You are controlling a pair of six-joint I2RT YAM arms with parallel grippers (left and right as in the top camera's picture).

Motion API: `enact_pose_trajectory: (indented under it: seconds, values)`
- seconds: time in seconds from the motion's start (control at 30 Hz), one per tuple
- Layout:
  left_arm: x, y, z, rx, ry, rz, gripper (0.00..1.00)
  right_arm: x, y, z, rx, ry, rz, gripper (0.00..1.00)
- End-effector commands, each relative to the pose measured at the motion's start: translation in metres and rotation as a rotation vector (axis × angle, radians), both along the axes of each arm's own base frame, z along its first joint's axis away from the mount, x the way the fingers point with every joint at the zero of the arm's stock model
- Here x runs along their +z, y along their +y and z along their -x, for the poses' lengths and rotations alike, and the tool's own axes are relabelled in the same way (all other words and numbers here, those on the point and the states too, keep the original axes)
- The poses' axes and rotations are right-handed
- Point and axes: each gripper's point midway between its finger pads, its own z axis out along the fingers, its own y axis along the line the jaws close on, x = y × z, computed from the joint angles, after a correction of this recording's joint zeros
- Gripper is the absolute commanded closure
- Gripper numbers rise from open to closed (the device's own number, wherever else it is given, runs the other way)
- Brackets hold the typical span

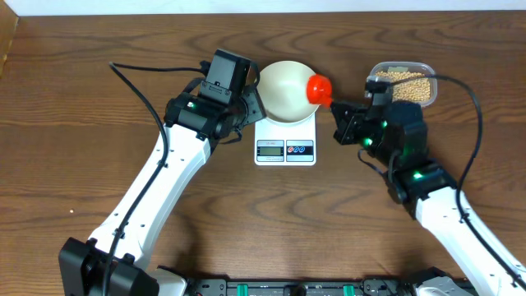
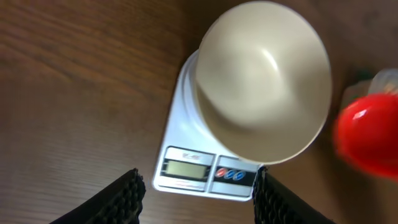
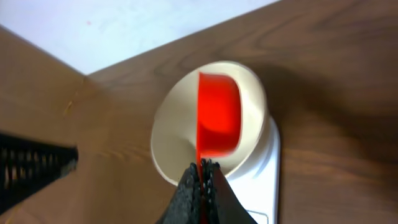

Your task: Scoop item into bowl and weigh 50g on scale

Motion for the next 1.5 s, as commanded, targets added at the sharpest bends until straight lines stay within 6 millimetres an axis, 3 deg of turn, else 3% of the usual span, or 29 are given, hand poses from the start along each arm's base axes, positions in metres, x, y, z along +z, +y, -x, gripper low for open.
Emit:
enact_pose_trajectory:
  seconds: [0.0, 0.27, 0.4, 0.57, 0.83, 1.1, 1.3, 1.47]
  values:
    - [0.000, 0.006, 0.001, -0.090, -0.018, -0.081, 0.42, 0.039, -0.016, -0.012, -0.050, -0.084, 0.070, 0.99]
    - [-0.003, 0.003, 0.005, -0.175, -0.018, -0.121, 0.44, 0.061, -0.048, -0.011, -0.147, -0.040, 0.188, 0.99]
    - [-0.004, -0.001, 0.009, -0.205, -0.015, -0.131, 0.45, 0.066, -0.076, -0.003, -0.210, -0.018, 0.194, 0.99]
    - [-0.004, -0.010, 0.015, -0.251, -0.016, -0.143, 0.45, 0.069, -0.108, 0.014, -0.284, 0.017, 0.202, 0.99]
    - [-0.004, -0.021, 0.019, -0.283, -0.021, -0.144, 0.45, 0.082, -0.132, 0.050, -0.357, 0.033, 0.179, 0.99]
    - [-0.004, -0.037, 0.028, -0.343, -0.028, -0.150, 0.45, 0.063, -0.139, 0.068, -0.409, 0.084, 0.127, 0.99]
    - [-0.004, -0.047, 0.034, -0.379, -0.032, -0.154, 0.45, 0.035, -0.141, 0.070, -0.437, 0.092, 0.062, 0.99]
    - [-0.004, -0.048, 0.034, -0.383, -0.033, -0.154, 0.45, 0.024, -0.137, 0.069, -0.406, 0.048, 0.013, 0.99]
